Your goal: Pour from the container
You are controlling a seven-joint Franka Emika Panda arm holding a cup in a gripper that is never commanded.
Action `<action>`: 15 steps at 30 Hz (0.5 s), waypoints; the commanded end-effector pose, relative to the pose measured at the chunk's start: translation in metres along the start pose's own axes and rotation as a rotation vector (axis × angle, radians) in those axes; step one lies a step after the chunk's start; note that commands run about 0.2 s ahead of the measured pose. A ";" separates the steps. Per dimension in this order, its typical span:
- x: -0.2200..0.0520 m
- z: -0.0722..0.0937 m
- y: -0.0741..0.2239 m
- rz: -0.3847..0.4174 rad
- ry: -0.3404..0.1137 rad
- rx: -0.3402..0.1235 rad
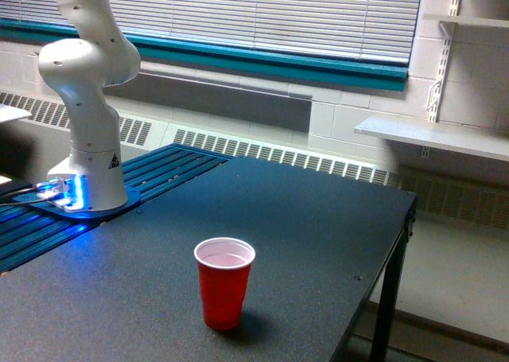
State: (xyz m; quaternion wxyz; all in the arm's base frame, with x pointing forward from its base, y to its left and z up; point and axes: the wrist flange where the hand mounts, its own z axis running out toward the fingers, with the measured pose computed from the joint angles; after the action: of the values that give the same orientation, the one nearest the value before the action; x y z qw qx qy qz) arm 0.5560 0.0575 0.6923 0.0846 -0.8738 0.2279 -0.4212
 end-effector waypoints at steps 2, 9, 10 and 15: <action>-0.039 0.026 0.005 -0.102 -0.022 -0.068; -0.042 0.030 0.015 -0.169 0.032 -0.112; -0.042 0.031 0.018 -0.183 0.043 -0.121; -0.040 0.034 0.032 -0.184 0.082 -0.153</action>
State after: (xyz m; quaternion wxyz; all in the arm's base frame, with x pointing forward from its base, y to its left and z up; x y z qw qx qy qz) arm 0.5532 0.0656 0.6225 -0.0292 -0.8937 0.1540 -0.4204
